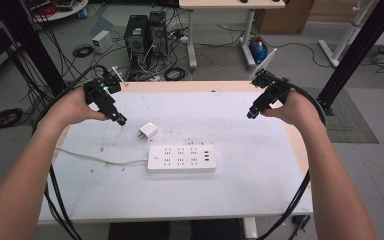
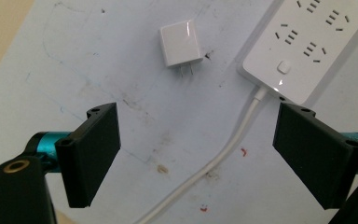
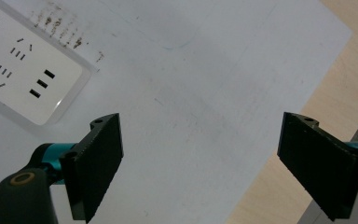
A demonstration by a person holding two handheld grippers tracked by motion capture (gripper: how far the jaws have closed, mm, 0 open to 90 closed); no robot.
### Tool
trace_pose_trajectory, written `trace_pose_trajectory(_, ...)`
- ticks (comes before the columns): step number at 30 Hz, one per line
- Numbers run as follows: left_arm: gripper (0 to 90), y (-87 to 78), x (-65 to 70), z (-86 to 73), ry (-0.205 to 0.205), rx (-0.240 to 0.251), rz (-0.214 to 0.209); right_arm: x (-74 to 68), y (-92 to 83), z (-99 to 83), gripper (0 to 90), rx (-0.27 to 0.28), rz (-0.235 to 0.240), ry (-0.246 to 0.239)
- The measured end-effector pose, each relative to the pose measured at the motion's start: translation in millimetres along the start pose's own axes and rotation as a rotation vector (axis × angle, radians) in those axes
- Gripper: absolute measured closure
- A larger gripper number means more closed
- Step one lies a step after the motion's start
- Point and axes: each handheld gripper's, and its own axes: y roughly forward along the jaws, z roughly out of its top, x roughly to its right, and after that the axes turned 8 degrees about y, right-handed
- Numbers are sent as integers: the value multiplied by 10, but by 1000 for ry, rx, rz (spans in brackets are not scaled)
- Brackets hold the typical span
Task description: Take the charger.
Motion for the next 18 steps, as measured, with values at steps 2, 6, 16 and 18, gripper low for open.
trace_pose_trajectory(2, 150, 84, -18, 14, -18, 4, -8, -3, 7, 10, 136, 5, -1, -2)
trace_pose_trajectory(6, 150, 242, -64, 43, -57, 7, -19, -1, 19, 26, 136, 5, -2, -4)
trace_pose_trajectory(16, 150, 630, -122, 171, -128, -6, -34, 22, 6, 14, 136, 10, -5, 6)
trace_pose_trajectory(18, 150, 630, -122, 171, -128, -6, -34, 27, 5, 12, 136, 12, -5, 5)
